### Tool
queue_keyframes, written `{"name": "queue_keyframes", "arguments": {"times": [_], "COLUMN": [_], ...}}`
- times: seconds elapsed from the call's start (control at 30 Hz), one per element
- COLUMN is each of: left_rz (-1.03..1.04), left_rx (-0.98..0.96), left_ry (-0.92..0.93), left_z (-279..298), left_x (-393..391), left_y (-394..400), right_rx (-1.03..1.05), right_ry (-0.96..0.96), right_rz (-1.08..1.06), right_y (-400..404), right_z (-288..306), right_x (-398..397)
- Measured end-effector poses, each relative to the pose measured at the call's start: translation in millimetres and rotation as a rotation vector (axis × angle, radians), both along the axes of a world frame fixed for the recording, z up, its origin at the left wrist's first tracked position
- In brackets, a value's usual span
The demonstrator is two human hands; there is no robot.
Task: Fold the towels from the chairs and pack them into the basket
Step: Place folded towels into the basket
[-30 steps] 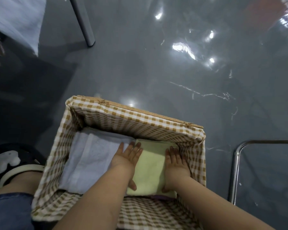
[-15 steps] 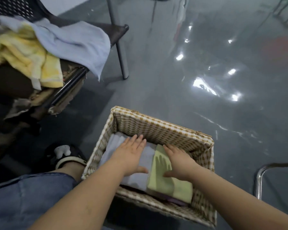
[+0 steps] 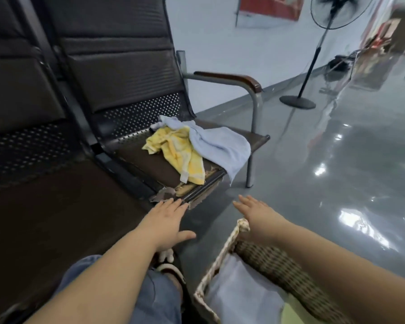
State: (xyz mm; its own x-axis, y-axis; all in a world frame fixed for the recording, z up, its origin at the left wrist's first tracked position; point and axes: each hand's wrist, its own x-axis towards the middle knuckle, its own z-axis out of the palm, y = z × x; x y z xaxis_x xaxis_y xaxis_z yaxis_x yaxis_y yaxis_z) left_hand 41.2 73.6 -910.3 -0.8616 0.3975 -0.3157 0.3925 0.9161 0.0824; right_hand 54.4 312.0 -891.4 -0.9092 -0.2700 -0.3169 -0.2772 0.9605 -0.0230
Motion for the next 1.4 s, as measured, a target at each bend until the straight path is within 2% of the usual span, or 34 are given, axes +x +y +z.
{"name": "queue_keyframes", "arguments": {"times": [0.17,0.33,0.6,0.73,0.93,1.07,1.2,1.27,1.33,1.4], "left_rz": [0.177,0.259,0.331,0.418,0.669,0.885,0.955,0.977,0.969,0.85], "left_rx": [0.186,0.249,0.294,0.412,0.625,0.968,1.033,1.103,1.221,1.331], "left_ry": [0.051,0.1,0.198,0.256,0.124,-0.051,-0.137,-0.202,-0.323,-0.461], "left_z": [-6,-16,-36,-41,-28,-10,-5,-5,-1,5], "left_x": [-23,-51,-92,-109,-116,-115,-102,-89,-76,-63], "left_y": [-6,5,13,19,26,18,-9,-20,-26,-28], "right_rx": [-0.052,-0.11,-0.209,-0.294,-0.497,-0.54,-0.661,-0.848,-1.09,-1.309], "right_ry": [0.019,0.054,0.017,0.09,0.121,0.085,0.094,0.069,-0.001,-0.142], "right_rz": [0.041,0.071,-0.038,-0.097,-0.187,-0.034,0.031,-0.113,-0.361,-0.593], "right_y": [-36,-60,-73,-79,-86,-101,-115,-119,-123,-128], "right_z": [13,10,-16,-28,-27,-27,-30,-29,-24,-19], "right_x": [-48,-86,-144,-151,-141,-112,-68,-54,-51,-58]}}
